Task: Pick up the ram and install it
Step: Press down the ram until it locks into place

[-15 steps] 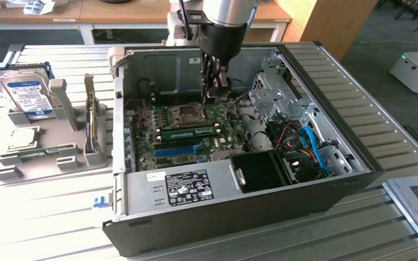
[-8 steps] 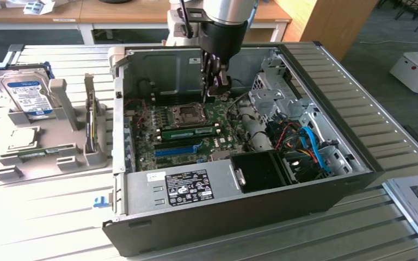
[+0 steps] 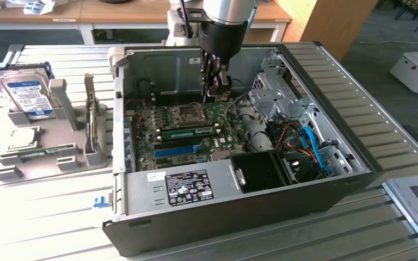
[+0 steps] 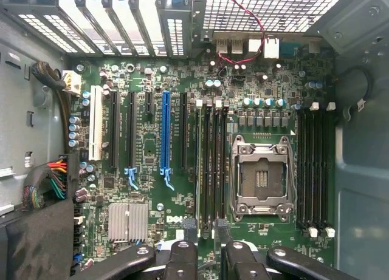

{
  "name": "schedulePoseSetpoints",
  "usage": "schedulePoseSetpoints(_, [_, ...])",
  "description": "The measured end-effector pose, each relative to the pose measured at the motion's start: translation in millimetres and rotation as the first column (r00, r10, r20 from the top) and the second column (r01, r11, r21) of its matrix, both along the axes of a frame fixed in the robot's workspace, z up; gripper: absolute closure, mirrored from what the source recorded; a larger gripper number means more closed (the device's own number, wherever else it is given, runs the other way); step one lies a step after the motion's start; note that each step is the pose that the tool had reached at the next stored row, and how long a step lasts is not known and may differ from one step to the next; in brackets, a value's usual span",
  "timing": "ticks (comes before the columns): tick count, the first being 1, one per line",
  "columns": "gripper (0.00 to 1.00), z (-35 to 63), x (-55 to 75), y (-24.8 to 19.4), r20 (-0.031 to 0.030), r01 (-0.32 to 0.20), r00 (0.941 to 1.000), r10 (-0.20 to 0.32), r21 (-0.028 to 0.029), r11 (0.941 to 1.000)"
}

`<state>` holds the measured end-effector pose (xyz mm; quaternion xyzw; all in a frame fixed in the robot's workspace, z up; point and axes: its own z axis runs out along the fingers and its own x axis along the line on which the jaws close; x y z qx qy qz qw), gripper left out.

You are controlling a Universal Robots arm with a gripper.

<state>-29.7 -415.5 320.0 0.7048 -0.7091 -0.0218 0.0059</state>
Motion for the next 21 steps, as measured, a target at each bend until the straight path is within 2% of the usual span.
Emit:
schedulePoseSetpoints(3, [0.75,0.0,0.0,0.0,0.0,0.0,1.0,0.0,-0.0001,1.0])
schedulePoseSetpoints(4, [0.82,0.0,0.0,0.0,0.0,0.0,1.0,0.0,0.0,1.0])
schedulePoseSetpoints(5, [0.82,0.0,0.0,0.0,0.0,0.0,1.0,0.0,0.0,1.0])
schedulePoseSetpoints(6, [0.89,0.0,0.0,0.0,0.0,0.0,1.0,0.0,-0.0001,1.0])
schedulePoseSetpoints(7, [0.9,0.0,0.0,0.0,0.0,0.0,1.0,0.0,0.0,1.0])
schedulePoseSetpoints(21, [0.9,0.1,1.8,0.0,-0.0001,0.0,1.0,0.0,-0.0002,1.0])
